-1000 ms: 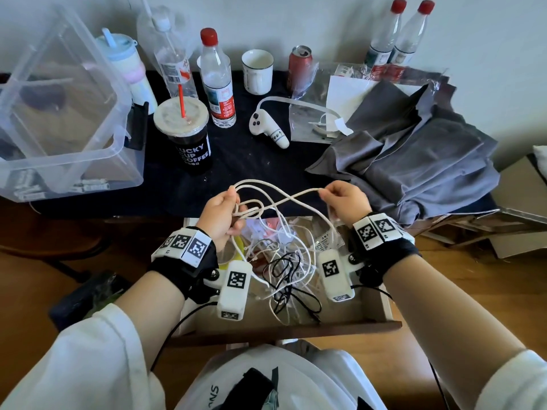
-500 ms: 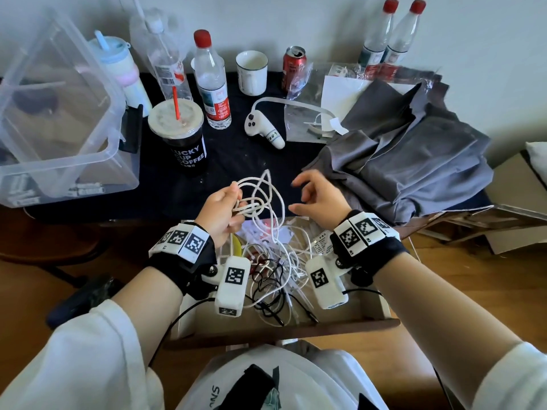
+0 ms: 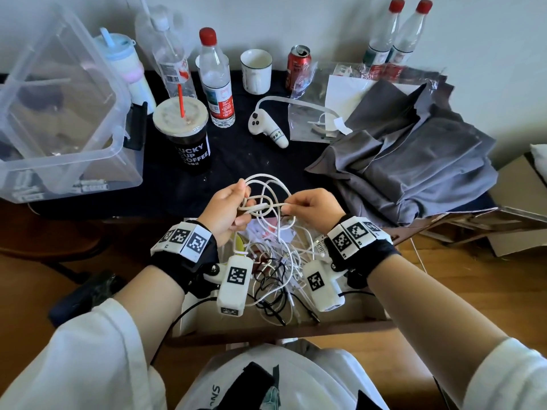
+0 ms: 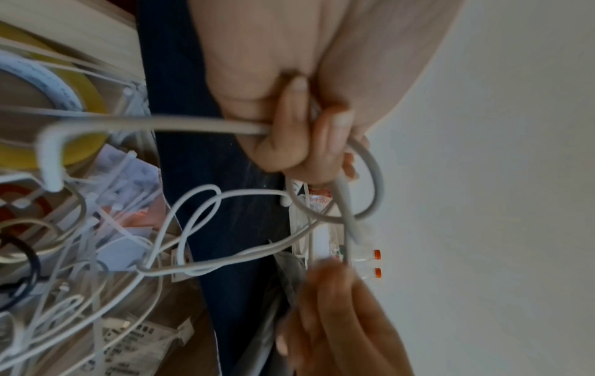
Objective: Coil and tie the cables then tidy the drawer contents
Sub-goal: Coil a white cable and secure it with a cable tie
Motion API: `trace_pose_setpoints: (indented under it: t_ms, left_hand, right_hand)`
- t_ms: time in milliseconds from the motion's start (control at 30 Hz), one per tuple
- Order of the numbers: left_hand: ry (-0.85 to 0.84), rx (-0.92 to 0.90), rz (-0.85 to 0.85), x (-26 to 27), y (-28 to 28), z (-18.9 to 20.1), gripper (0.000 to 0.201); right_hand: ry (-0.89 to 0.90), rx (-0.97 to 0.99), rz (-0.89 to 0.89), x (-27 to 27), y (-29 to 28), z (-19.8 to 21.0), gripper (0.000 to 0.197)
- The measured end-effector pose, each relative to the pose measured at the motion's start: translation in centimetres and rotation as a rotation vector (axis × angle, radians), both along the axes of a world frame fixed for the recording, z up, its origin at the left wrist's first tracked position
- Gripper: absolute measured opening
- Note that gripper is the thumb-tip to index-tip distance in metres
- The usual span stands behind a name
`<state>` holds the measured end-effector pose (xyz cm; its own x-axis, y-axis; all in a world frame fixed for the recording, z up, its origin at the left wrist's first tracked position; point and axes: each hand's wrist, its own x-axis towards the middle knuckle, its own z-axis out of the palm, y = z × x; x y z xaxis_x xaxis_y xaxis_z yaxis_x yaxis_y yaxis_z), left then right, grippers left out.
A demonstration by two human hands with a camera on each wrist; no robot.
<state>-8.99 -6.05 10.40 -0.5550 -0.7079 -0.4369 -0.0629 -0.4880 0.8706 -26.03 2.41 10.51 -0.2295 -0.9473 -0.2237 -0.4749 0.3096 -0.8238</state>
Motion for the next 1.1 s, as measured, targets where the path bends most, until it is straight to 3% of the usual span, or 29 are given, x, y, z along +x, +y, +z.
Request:
trace_pose_setpoints:
  t_ms: [200, 267, 400, 533, 767, 833, 933, 1100]
  left_hand:
    - [0.022, 0.051, 0.112, 1.5, -0.5, -0.9, 0.034]
    - [0.015, 0.057, 0.106, 1.4, -0.4, -1.0, 0.034]
    - [0.019, 0.053, 0.053, 0.3, 0.2, -0.5, 0.035]
    - [0.033, 0.045, 0.044, -0.7, 0.8, -0.1, 0.034]
    - [0.058, 0.057, -0.019, -0.5, 0.6, -0.3, 0.035]
    - [0.050, 0.052, -0.012, -0.2, 0.7, -0.3, 0.035]
    - [0.039, 0.053, 0.017, 0.3, 0.4, -0.1, 0.034]
    - [0.065, 0.063, 0.057, 0.7, 0.0, 0.2, 0.035]
  right_hand:
    - [0.216, 0.163, -0.309, -4.4, 0.9, -0.9, 0.020]
    - [0.289, 0.197, -0.209, -4.3, 0.9, -1.1, 0.020]
    - [0.402, 0.165, 0.076, -1.3, 0.7, -0.5, 0.042]
    - [0.449, -0.036, 0.123, 0.5, 0.1, -0.2, 0.018]
    - [0.355, 0.004, 0.197, -0.1, 0.3, 0.2, 0.012]
    - [0.445, 0.064, 0.165, -1.0, 0.5, -0.1, 0.008]
    - [0.555, 0.223, 0.025, -2.7, 1.1, -0.9, 0.017]
    - [0.471, 0.476, -0.195, -5.2, 2.3, -2.5, 0.029]
